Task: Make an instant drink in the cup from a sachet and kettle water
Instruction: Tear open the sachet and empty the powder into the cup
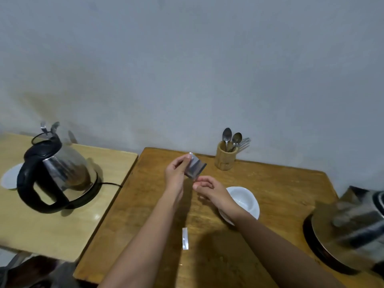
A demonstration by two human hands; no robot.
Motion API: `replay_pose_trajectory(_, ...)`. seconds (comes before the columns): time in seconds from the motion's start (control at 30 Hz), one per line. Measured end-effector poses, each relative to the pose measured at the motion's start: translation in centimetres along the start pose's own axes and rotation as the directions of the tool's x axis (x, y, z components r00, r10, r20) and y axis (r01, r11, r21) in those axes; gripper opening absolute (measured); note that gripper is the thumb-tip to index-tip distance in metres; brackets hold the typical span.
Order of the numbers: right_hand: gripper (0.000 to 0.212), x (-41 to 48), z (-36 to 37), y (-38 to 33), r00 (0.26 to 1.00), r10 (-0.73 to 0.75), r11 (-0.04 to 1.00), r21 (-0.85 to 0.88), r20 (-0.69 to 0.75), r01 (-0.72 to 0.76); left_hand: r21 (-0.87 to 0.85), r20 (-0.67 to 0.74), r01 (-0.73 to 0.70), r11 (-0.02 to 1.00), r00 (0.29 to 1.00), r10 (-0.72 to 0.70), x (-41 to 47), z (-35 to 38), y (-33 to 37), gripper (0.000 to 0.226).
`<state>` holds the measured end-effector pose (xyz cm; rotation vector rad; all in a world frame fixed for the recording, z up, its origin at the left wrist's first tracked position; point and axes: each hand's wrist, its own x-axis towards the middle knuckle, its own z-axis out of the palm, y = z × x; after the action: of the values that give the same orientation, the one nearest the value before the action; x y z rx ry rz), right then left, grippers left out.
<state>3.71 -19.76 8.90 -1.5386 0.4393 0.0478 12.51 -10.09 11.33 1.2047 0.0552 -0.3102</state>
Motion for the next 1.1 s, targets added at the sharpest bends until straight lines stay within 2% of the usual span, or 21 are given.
replay_pose_trajectory(0.2,0.010,-0.5,-3.7,-0.6,0.962,-0.051,0.973,0.203,-0.268,0.108,0.008,0.091,-0.006,1.000,0.996,0.005,-1.0,6.3,-1.4,0.016)
replay_pose_trajectory(0.27,0.015,-0.9,-5.3,-0.6,0.935,-0.050,0.964,0.229,-0.352,0.138,0.072,0.127,-0.012,0.997,0.992,0.003,-1.3,7.6,-1.9,0.017)
replay_pose_trajectory(0.33,0.021,-1.5,-6.9,-0.4,0.907,-0.025,0.951,0.270,-0.419,0.151,0.151,0.190,-0.025,0.988,0.982,-0.004,-1.5,8.4,-2.4,0.006)
replay_pose_trajectory(0.47,0.007,-2.3,-9.7,0.7,0.876,0.059,0.895,0.415,-0.478,0.166,0.393,0.366,-0.135,0.909,0.930,-0.020,-1.7,9.4,-3.7,0.004)
replay_pose_trajectory(0.57,0.009,-2.5,-10.9,1.6,0.848,0.160,0.826,0.540,-0.505,0.165,0.499,0.486,-0.208,0.842,0.871,-0.073,-1.6,10.0,-4.8,0.005)
replay_pose_trajectory(0.63,0.015,-2.5,-11.4,2.2,0.833,0.200,0.810,0.565,-0.516,0.155,0.536,0.530,-0.233,0.811,0.841,-0.108,-1.4,10.3,-5.6,0.014)
replay_pose_trajectory(0.77,0.017,-2.5,-12.3,3.3,0.797,0.190,0.850,0.503,-0.574,0.159,0.642,0.542,-0.224,0.733,0.809,-0.228,-0.7,10.3,-6.9,0.020)
replay_pose_trajectory(0.9,0.021,-2.6,-13.5,4.0,0.768,0.164,0.947,0.317,-0.619,0.053,0.703,0.569,-0.239,0.670,0.755,-0.327,-0.3,10.4,-7.6,0.014)
replay_pose_trajectory(1.03,0.015,-3.1,-14.2,4.2,0.816,0.084,0.994,0.107,-0.572,-0.028,0.732,0.596,-0.295,0.615,0.714,-0.367,-0.1,11.6,-7.8,0.047)
replay_pose_trajectory(1.1,0.011,-3.0,-14.5,4.3,0.832,0.047,0.999,0.038,-0.552,-0.032,0.738,0.621,-0.366,0.567,0.696,-0.361,0.2,12.0,-7.9,0.051)
